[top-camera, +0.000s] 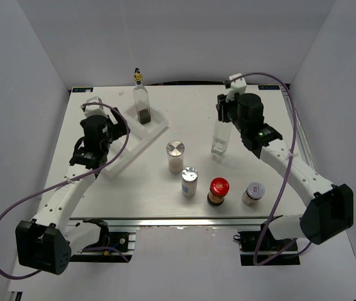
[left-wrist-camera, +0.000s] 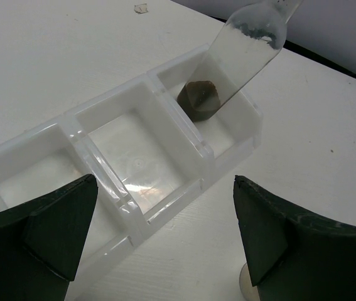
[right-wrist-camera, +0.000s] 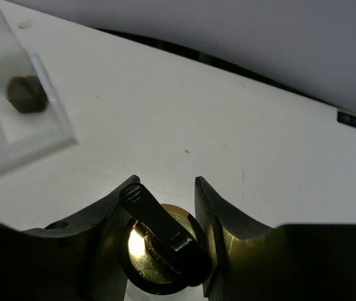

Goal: Organize the condiment bottles

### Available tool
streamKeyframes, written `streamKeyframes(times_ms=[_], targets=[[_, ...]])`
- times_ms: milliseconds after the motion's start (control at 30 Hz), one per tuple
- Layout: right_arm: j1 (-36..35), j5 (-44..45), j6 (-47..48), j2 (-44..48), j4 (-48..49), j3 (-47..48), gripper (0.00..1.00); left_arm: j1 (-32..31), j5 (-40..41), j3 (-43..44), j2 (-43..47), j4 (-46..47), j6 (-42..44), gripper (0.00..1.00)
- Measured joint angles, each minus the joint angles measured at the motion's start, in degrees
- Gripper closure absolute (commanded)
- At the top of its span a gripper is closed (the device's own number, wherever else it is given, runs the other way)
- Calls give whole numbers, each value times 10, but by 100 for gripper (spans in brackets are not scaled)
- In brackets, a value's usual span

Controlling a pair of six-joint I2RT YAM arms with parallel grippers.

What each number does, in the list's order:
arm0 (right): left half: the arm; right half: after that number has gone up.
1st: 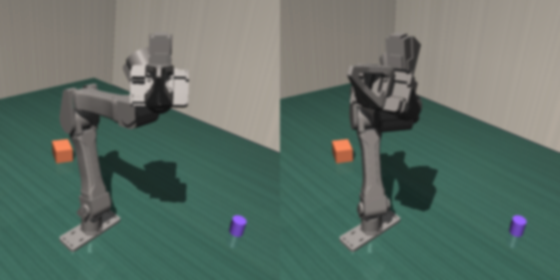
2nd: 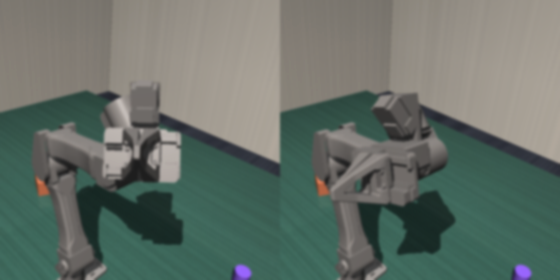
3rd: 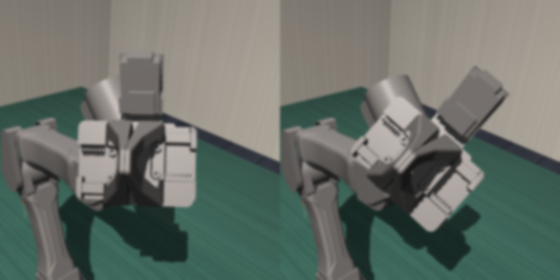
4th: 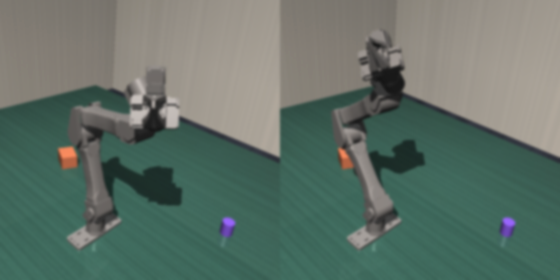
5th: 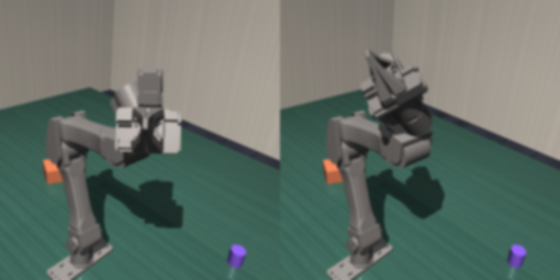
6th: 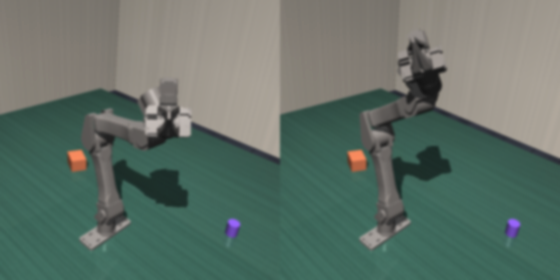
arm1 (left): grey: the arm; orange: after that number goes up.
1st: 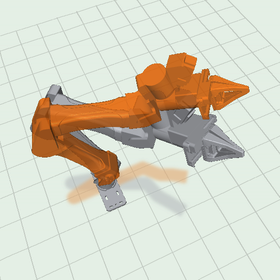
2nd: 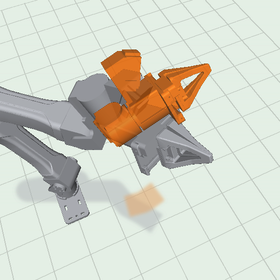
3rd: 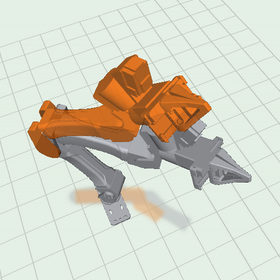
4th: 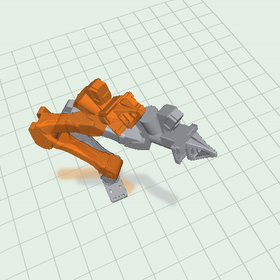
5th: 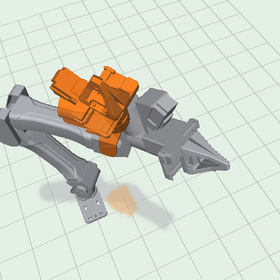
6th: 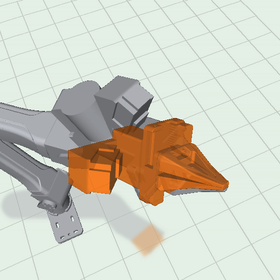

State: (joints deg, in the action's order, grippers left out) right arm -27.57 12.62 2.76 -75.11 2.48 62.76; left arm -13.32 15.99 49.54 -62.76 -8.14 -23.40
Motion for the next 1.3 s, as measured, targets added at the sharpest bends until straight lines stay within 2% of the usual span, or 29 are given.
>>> streamKeyframes(times_ms=[733,967,1300], targets=[[-117,-146,66,-410,-32,534,100,16,76,-1,11,-23,-14,2],[-131,-173,63,-490,-4,599,100,32,76,-3,11,-22,-15,2],[-132,-177,47,-551,66,623,100,43,74,-4,11,-21,-15,2]])
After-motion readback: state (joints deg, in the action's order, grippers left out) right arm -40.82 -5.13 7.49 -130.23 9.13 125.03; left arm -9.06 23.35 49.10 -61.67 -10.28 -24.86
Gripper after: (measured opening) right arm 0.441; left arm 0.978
